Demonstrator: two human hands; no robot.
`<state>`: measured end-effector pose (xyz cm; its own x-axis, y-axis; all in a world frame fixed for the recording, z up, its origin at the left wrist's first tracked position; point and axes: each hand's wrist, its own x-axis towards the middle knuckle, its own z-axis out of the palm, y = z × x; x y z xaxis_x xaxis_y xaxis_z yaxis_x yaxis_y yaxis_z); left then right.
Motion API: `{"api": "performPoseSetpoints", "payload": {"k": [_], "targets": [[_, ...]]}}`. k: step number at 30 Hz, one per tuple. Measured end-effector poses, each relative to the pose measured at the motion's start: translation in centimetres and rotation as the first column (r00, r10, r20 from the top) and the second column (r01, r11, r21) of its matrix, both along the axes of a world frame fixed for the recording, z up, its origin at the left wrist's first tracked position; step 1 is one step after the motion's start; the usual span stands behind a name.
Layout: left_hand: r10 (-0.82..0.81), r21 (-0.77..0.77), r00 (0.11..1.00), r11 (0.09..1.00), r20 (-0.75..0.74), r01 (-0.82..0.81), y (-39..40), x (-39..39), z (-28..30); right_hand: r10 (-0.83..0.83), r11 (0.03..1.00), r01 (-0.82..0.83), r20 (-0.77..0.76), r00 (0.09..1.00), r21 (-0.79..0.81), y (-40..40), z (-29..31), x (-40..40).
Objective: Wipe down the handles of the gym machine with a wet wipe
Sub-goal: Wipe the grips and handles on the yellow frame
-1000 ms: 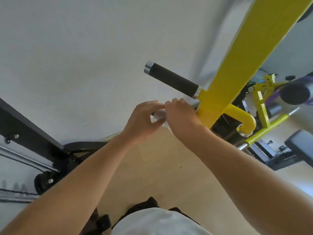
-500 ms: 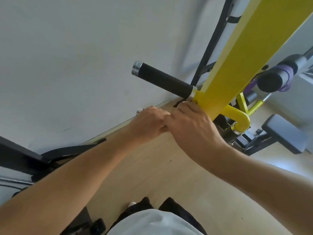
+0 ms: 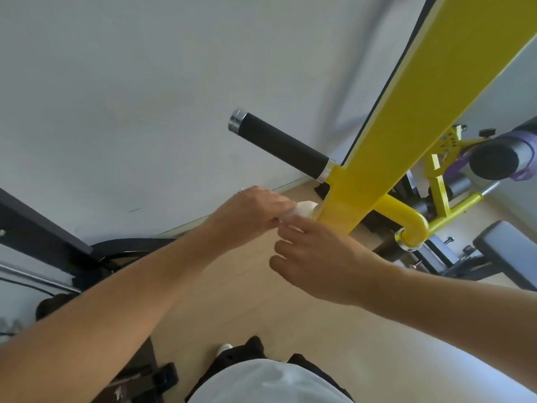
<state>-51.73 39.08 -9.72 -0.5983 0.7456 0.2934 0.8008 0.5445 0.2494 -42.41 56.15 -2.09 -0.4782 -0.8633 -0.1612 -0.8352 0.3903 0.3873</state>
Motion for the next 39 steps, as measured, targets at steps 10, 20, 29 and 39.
{"api": "performPoseSetpoints", "payload": {"k": [10,20,29,39], "targets": [[0.055,-0.077,0.996,0.995,-0.075,-0.061,-2.0,-1.1,-0.2,0.145,0.857,-0.173,-0.096,0.985,-0.485,1.9,-1.4,-1.4],[-0.025,-0.077,0.998,0.997,-0.049,0.021,-4.2,-4.0,0.2,-0.129,0.963,0.115,-0.04,0.991,-0.244,2.8,-2.0,-2.5],[-0.132,-0.176,0.984,0.978,-0.121,0.11,1.2,-4.2,-1.1,-0.165,0.782,0.057,-0.118,0.979,-0.62,1.2,-1.7,-3.3],[-0.156,-0.182,0.987,0.972,-0.029,0.149,2.0,-2.0,-1.5,-0.121,0.861,0.037,-0.135,0.983,-0.507,2.7,-1.7,-3.3]]}}
